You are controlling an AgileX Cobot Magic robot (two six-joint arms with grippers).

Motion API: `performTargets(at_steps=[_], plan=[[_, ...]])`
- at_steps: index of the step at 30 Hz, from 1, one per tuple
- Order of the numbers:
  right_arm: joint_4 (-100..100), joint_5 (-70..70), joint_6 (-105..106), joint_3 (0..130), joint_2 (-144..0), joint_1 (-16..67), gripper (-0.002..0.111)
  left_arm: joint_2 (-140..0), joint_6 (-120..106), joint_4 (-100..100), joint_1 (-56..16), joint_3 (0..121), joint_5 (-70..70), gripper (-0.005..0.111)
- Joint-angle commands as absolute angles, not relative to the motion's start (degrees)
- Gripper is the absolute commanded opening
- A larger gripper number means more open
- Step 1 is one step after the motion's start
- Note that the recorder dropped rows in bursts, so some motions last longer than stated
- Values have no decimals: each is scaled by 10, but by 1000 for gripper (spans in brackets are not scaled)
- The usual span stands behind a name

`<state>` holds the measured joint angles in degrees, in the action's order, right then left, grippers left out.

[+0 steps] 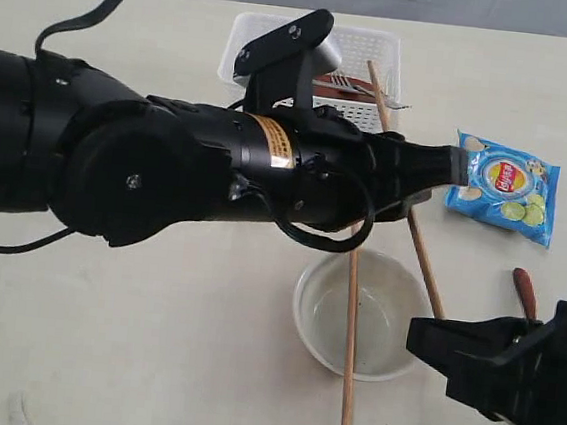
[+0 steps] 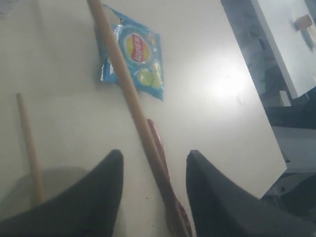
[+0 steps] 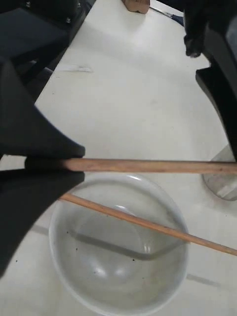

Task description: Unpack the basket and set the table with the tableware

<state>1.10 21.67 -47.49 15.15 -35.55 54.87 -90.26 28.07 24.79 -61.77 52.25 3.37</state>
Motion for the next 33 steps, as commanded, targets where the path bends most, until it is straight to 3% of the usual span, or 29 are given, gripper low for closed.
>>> performTargets(at_steps=[1, 5, 12, 24, 26, 31, 33], plan=[[14, 218, -458, 150, -358, 550, -1, -914, 338, 248, -621, 526, 57, 40], [14, 219, -456, 150, -358, 550, -1, -924, 375, 248, -621, 526, 57, 34], [14, 230, -453, 150, -358, 550, -1, -929, 404, 246, -621, 526, 57, 5], [14, 233, -452, 150, -358, 550, 1, -929, 405, 246, -621, 526, 76, 1], [14, 240, -452, 150, -358, 550, 10, -929, 405, 246, -621, 526, 76, 0], [14, 245, -452, 152, -356, 550, 54, -928, 404, 241, -621, 526, 88, 0], [14, 245, -452, 155, -356, 550, 62, -920, 401, 222, -617, 526, 94, 0]])
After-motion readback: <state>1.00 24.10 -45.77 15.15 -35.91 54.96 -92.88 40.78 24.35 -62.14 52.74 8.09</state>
